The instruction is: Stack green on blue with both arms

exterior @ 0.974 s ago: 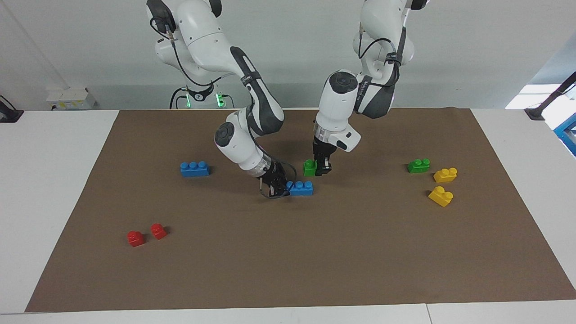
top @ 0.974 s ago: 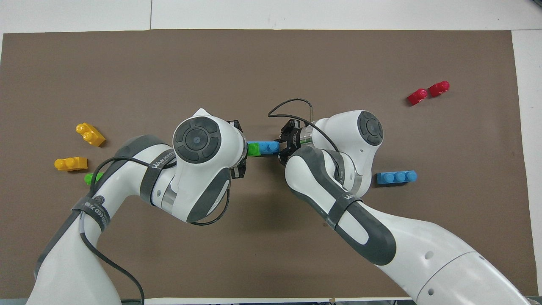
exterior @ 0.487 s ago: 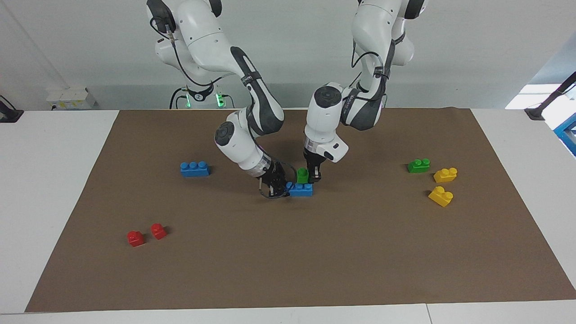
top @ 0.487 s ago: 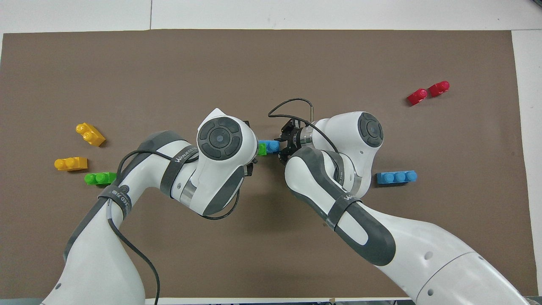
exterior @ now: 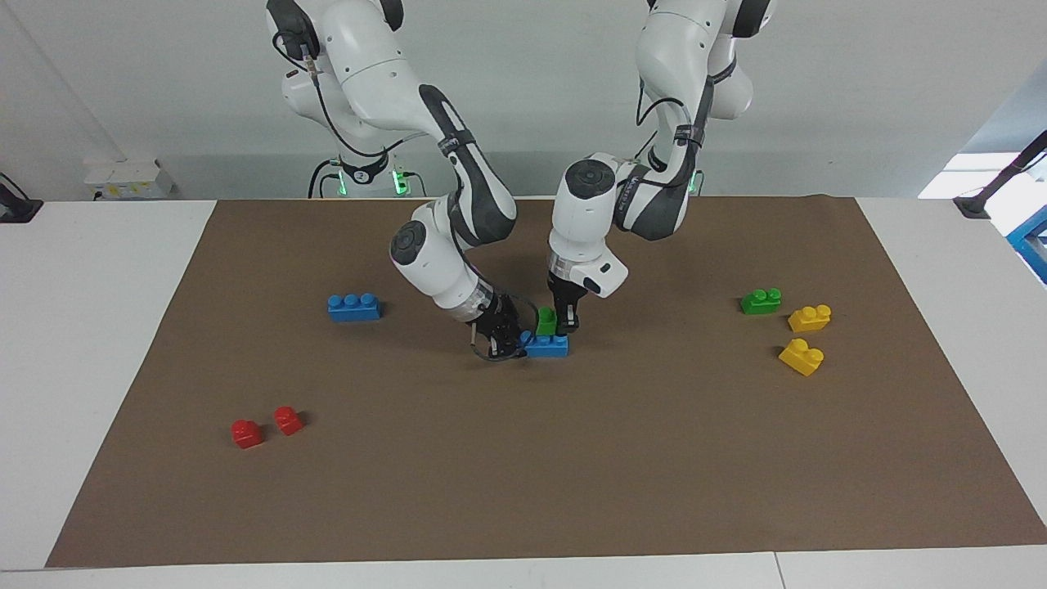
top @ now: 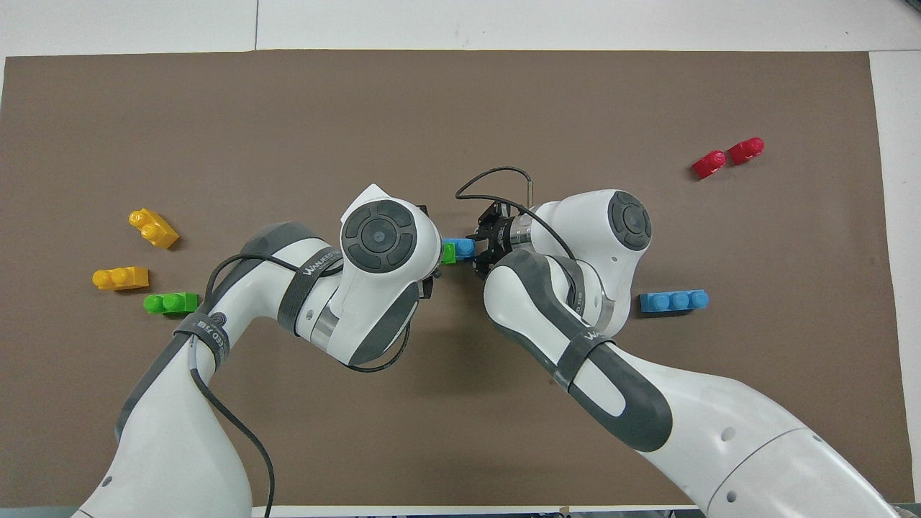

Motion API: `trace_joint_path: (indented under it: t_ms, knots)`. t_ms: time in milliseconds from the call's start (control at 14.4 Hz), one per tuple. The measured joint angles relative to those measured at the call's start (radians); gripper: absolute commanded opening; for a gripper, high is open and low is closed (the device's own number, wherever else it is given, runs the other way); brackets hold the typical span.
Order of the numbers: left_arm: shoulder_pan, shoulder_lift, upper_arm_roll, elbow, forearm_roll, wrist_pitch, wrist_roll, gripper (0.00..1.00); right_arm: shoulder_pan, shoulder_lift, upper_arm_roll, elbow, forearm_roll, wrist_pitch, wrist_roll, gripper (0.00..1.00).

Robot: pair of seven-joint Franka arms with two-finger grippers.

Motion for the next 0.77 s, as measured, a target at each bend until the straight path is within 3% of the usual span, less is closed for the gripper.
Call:
trace_joint_path:
  t_ms: [766]
  knots:
    - [-0.011, 0.010, 0.002, 0.001, 0.039, 0.041, -0.001, 0.00, 0.004, -0.004, 0.000, -0.008, 0.000, 0.015, 0.000, 0.00]
